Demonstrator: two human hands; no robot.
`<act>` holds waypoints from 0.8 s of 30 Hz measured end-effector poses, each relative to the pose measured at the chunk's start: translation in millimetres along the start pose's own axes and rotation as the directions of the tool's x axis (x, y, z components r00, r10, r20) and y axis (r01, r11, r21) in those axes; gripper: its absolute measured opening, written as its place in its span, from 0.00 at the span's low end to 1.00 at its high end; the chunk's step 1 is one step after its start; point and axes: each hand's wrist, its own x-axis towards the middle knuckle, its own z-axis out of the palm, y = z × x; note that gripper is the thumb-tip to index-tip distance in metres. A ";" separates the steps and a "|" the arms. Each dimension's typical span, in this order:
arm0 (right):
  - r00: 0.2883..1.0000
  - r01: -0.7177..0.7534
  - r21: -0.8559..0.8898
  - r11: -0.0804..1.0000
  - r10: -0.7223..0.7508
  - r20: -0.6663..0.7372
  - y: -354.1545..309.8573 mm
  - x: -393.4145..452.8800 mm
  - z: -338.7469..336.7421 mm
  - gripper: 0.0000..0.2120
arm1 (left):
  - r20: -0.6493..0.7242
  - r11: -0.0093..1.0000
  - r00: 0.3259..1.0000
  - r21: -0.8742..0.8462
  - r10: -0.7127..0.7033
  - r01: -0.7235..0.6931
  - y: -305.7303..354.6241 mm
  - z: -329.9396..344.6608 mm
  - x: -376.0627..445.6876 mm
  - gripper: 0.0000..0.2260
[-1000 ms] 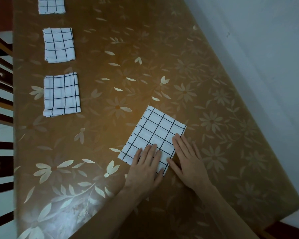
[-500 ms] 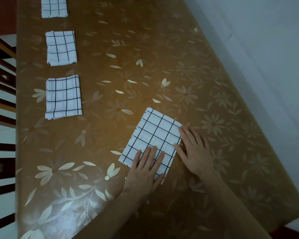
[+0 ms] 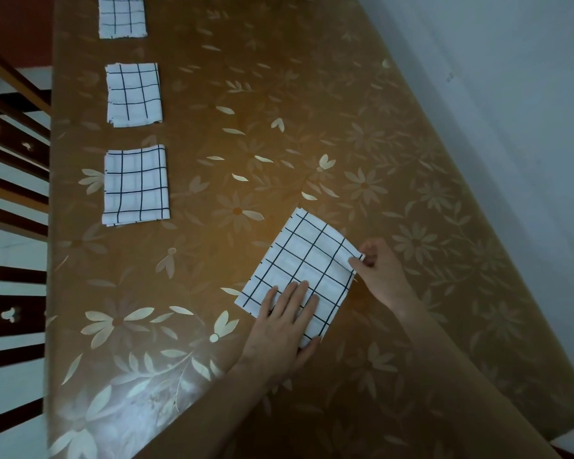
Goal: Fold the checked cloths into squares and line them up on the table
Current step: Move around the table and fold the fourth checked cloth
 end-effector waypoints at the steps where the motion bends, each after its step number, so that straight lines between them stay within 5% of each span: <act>1: 1.000 -0.001 0.105 0.994 0.001 -0.003 -3.9 -5.1 0.0 0.12 | -0.006 1.000 1.000 -0.004 -0.009 0.009 0.6 -2.6 0.1 0.31; 3: 1.000 -0.005 0.254 0.967 0.010 -0.021 -8.7 -14.4 2.1 0.14 | -0.030 0.999 0.999 -0.014 -0.038 0.037 2.1 -7.0 0.0 0.30; 7: 0.994 -0.026 0.282 0.959 0.054 -0.092 -12.5 -32.5 6.6 0.08 | -0.054 0.997 0.996 -0.048 -0.066 0.063 4.8 -9.3 -1.9 0.29; 17: 0.941 0.326 0.254 0.910 -0.287 -0.180 -21.4 -112.0 32.3 0.08 | -0.204 0.968 0.968 -0.232 -0.149 0.100 -4.1 -12.8 -22.2 0.19; 20: 0.876 0.475 0.137 0.869 -0.453 -0.164 -8.1 -128.6 50.0 0.09 | -0.266 0.915 0.908 -0.332 -0.324 0.229 -10.1 -15.6 -30.7 0.13; 24: 0.842 0.539 0.023 0.842 -0.536 -0.064 21.7 -134.9 71.8 0.08 | -0.334 0.738 0.718 -0.569 -0.611 0.363 -23.4 -18.5 -35.4 0.03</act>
